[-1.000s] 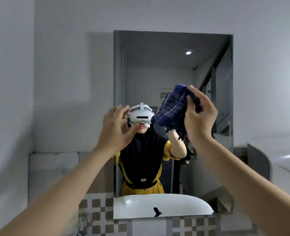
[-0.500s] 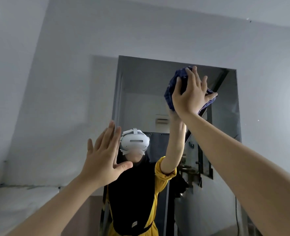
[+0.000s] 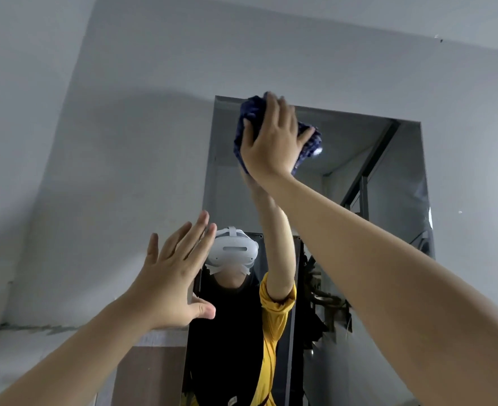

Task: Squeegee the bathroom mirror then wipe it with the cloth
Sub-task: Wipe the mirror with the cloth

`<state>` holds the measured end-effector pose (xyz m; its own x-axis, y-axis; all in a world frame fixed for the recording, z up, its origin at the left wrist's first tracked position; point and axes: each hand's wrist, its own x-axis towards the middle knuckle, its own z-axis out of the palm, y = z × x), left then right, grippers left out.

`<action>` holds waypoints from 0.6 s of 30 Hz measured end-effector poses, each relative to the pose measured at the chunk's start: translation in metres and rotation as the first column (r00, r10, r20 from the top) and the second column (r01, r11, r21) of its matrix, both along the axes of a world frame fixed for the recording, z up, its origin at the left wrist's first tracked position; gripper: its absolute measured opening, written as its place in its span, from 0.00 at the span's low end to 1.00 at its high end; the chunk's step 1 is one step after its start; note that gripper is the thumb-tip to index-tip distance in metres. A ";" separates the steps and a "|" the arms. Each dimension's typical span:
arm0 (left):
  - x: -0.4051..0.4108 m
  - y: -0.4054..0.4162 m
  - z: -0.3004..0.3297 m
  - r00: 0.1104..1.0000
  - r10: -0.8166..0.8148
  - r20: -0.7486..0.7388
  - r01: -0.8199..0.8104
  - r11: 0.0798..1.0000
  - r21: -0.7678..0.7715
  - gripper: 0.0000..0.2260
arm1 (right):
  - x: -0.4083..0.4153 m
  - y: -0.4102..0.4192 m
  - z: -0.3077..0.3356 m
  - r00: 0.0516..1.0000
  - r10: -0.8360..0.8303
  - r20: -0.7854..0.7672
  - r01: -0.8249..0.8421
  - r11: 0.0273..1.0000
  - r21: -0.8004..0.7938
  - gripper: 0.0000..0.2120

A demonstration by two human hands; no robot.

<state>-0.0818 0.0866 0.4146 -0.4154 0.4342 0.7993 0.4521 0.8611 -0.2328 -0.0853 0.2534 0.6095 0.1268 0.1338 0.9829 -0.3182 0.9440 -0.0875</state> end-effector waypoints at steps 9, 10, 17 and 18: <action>-0.004 -0.004 -0.001 0.997 0.061 -0.044 -0.064 0.996 -0.058 0.56 | -0.004 -0.027 0.002 0.998 -0.053 -0.019 0.056 0.893 0.448 0.23; -0.006 -0.005 -0.001 0.995 0.079 -0.056 -0.083 0.994 -0.072 0.56 | -0.003 -0.017 0.003 0.998 -0.050 -0.028 0.057 0.891 0.449 0.23; -0.002 -0.003 0.000 0.999 0.038 0.022 -0.038 0.999 -0.029 0.56 | 0.009 0.095 0.013 0.996 -0.070 -0.049 0.078 0.979 0.186 0.24; -0.001 -0.002 0.000 0.998 0.047 0.033 -0.046 0.999 -0.028 0.56 | 0.011 0.112 0.012 0.996 -0.080 -0.045 0.086 0.984 0.154 0.24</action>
